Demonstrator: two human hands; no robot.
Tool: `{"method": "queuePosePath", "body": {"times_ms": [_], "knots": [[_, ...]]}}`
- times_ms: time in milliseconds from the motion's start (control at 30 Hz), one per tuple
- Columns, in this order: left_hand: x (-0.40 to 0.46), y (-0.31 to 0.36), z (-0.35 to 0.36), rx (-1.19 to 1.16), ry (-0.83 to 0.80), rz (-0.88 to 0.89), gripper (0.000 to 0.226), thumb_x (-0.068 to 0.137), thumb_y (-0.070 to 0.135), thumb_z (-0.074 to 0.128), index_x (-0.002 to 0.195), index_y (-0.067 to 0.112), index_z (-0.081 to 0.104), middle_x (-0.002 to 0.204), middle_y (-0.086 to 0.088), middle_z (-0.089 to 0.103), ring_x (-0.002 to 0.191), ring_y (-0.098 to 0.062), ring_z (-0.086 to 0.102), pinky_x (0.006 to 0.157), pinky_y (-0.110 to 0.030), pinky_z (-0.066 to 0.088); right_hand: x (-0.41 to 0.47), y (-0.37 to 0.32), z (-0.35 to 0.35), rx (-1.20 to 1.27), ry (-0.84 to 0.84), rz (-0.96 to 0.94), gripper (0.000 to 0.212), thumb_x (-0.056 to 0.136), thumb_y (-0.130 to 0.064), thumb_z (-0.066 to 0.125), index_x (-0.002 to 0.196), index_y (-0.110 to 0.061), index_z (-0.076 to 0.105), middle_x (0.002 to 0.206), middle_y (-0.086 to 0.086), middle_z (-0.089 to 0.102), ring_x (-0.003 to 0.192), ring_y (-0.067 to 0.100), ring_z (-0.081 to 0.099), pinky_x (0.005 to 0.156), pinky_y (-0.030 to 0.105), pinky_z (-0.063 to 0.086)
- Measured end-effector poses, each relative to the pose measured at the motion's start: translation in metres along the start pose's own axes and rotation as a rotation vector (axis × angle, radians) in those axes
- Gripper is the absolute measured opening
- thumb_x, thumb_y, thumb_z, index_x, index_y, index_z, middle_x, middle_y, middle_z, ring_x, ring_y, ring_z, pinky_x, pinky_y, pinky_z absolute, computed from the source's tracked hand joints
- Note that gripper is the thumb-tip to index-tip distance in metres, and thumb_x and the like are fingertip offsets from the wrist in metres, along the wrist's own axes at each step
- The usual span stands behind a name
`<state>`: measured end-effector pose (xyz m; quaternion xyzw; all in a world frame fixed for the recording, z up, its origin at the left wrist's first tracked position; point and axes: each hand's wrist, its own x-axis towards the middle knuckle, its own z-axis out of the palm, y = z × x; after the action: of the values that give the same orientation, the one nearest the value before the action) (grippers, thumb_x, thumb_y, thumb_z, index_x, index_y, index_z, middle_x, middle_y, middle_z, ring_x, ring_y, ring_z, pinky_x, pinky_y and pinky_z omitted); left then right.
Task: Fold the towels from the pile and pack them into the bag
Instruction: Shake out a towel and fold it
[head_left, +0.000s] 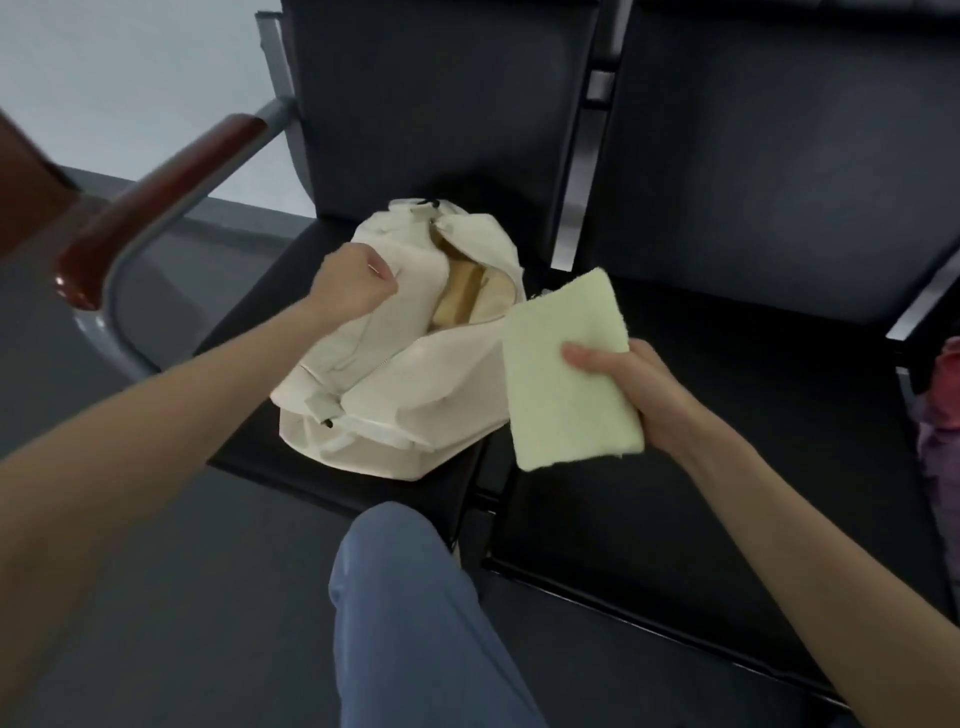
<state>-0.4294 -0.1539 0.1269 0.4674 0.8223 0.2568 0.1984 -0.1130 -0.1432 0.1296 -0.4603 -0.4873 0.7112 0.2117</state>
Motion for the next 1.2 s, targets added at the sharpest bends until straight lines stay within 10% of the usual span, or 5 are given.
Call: {"method": "queuePosePath", "body": {"times_ms": [267, 567, 867, 1200], "knots": [[0.066, -0.049, 0.054, 0.343, -0.159, 0.076, 0.047, 0.079, 0.046, 0.074, 0.106, 0.010, 0.060, 0.111, -0.005, 0.061, 0.107, -0.026, 0.054, 0.085, -0.035, 0.041, 0.043, 0.004, 0.039, 0.210, 0.124, -0.113, 0.041, 0.083, -0.020, 0.072, 0.122, -0.019, 0.056, 0.108, 0.001, 0.071, 0.095, 0.021, 0.070, 0.077, 0.043, 0.059], [0.078, -0.061, 0.088, 0.491, -0.144, 0.063, 0.055, 0.073, 0.065, 0.066, 0.070, 0.014, 0.047, 0.084, -0.004, 0.054, 0.079, -0.024, 0.049, 0.066, -0.032, 0.038, 0.058, 0.003, 0.039, 0.244, 0.128, -0.112, 0.038, 0.082, -0.023, 0.069, 0.118, -0.018, 0.059, 0.108, 0.004, 0.071, 0.094, 0.024, 0.071, 0.070, 0.040, 0.059], [0.075, -0.065, 0.074, 0.350, -0.079, 0.065, 0.024, 0.092, 0.021, 0.051, 0.099, -0.002, 0.054, 0.111, -0.023, 0.058, 0.104, -0.039, 0.054, 0.076, -0.038, 0.038, 0.049, -0.008, 0.052, 0.268, 0.114, -0.107, 0.034, 0.086, -0.026, 0.065, 0.118, -0.017, 0.059, 0.107, 0.006, 0.071, 0.093, 0.025, 0.071, 0.068, 0.039, 0.058], [0.075, -0.051, -0.033, 0.106, 0.319, 0.206, 0.023, 0.100, 0.016, 0.045, 0.101, -0.002, 0.058, 0.099, -0.020, 0.063, 0.082, -0.025, 0.051, 0.071, -0.033, 0.036, 0.057, -0.054, 0.115, 0.200, 0.119, -0.085, 0.028, 0.090, -0.028, 0.063, 0.116, -0.019, 0.061, 0.104, 0.001, 0.072, 0.093, 0.020, 0.070, 0.074, 0.035, 0.059]]}}
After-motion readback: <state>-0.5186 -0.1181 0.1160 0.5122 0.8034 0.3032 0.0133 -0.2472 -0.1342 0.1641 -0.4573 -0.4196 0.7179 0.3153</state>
